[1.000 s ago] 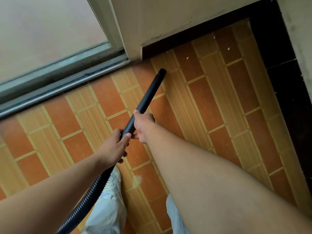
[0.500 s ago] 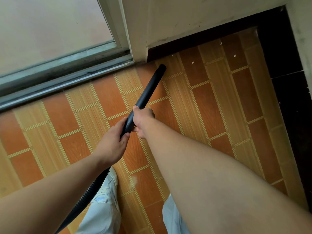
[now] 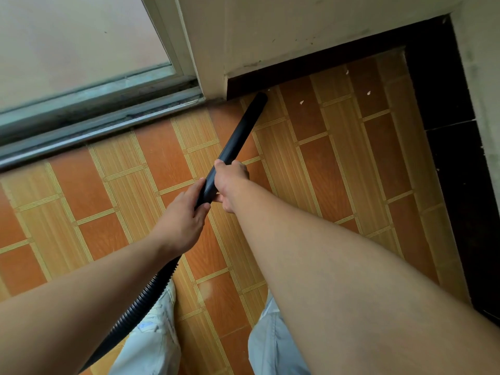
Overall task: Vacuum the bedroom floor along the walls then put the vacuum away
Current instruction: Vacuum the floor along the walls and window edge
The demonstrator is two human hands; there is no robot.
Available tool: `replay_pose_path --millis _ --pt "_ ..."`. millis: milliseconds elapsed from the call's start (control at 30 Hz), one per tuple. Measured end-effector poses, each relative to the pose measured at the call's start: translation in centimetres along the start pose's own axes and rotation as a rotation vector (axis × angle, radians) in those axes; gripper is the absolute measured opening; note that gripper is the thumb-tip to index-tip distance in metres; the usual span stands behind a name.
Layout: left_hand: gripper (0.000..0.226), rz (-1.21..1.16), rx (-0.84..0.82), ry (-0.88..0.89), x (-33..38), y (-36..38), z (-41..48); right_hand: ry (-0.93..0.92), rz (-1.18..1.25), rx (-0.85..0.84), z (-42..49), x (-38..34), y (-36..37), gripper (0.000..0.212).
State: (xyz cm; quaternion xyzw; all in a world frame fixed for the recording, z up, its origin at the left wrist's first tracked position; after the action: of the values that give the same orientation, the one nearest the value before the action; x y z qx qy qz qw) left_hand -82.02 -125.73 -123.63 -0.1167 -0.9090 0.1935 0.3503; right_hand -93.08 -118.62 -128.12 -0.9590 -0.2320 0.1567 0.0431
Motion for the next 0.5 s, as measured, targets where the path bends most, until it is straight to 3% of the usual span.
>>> replay_pose_path --millis 500 --pt "0.06 -0.041 0.001 -0.024 1.2 2.2 -0.2 0.019 -0.063 0.0 0.2 0.1 -2.2 0.037"
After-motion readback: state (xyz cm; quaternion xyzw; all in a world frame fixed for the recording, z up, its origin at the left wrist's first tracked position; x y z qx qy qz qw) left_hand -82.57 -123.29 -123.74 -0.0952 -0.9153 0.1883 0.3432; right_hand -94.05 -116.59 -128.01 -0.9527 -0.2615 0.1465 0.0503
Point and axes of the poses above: each hand's wrist, its own z-axis towards the middle knuckle, its own y-axis out of the palm, x = y × z, the point moved 4 cm from there along z, towards the middle knuckle
